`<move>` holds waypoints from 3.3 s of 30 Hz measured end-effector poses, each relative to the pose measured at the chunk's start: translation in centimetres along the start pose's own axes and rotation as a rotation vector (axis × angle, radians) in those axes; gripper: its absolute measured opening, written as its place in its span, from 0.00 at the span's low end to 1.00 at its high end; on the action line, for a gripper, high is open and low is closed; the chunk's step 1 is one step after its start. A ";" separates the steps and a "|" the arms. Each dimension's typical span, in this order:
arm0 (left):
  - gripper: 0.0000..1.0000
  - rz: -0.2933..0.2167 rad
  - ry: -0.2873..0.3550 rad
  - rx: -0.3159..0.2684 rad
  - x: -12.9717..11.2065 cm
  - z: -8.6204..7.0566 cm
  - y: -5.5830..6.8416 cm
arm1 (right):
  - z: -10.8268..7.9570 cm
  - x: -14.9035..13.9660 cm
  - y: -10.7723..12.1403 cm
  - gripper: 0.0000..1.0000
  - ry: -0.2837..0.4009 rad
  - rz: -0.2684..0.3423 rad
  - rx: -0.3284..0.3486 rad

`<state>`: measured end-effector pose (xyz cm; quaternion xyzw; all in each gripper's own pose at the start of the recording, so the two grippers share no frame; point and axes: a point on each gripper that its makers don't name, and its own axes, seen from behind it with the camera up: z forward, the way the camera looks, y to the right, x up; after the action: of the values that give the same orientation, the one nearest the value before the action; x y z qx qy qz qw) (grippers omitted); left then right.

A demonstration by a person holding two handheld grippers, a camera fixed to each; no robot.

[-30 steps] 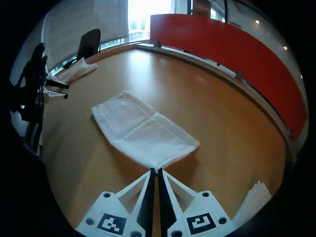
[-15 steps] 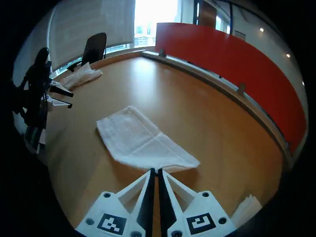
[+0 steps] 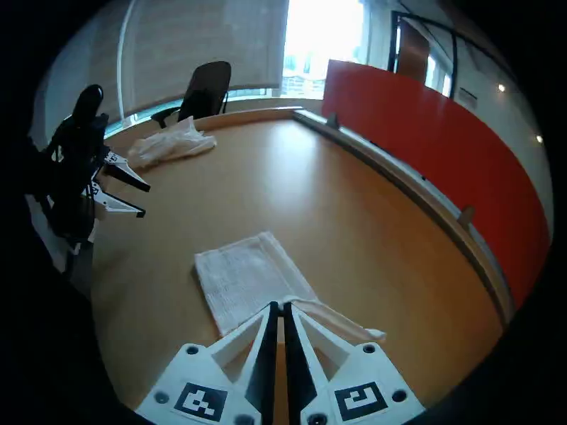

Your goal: Fold towel

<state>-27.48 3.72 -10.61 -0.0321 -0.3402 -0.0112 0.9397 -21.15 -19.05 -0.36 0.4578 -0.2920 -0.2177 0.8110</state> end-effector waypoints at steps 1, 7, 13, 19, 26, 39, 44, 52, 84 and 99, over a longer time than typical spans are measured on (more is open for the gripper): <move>0.93 -0.003 0.000 0.001 0.0 -0.1 0.0 | 0.3 0.3 -0.2 0.06 -0.001 -0.010 0.011; 0.93 -0.025 0.000 0.003 -0.2 -0.5 0.1 | 2.6 2.1 -2.1 0.06 -0.011 -0.069 0.091; 0.93 -0.051 0.000 0.014 -0.5 -0.9 0.1 | 5.6 2.8 -5.0 0.06 -0.047 -0.135 0.191; 0.93 -0.066 0.001 0.027 -0.8 -1.1 -0.2 | 9.2 2.1 -8.1 0.06 -0.097 -0.177 0.284; 0.93 -0.071 0.002 0.038 -0.9 -1.2 -0.4 | 11.5 1.0 -9.9 0.06 -0.139 -0.177 0.334; 0.93 -0.060 -0.003 0.030 -1.1 -1.0 -0.1 | 11.6 0.8 -10.4 0.14 -0.140 -0.180 0.347; 0.93 -0.056 -0.005 0.031 -1.3 -1.1 -0.1 | 11.6 0.7 -10.5 0.28 -0.139 -0.179 0.352; 0.93 -0.057 -0.004 0.035 -1.5 -1.4 -0.2 | 11.4 0.8 -10.6 0.70 -0.127 -0.180 0.349; 0.93 -0.042 0.003 0.040 -1.3 -1.3 -0.5 | 8.2 -3.5 -7.8 0.81 -0.131 -0.040 0.169; 0.93 -0.039 0.003 0.041 -1.3 -1.1 -0.8 | 6.1 -6.8 -6.8 0.81 -0.176 0.016 0.075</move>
<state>-27.82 2.86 -12.31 -0.0062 -0.3396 -0.0225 0.9403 -30.84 -21.87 -5.68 0.4647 -0.3738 -0.2394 0.7661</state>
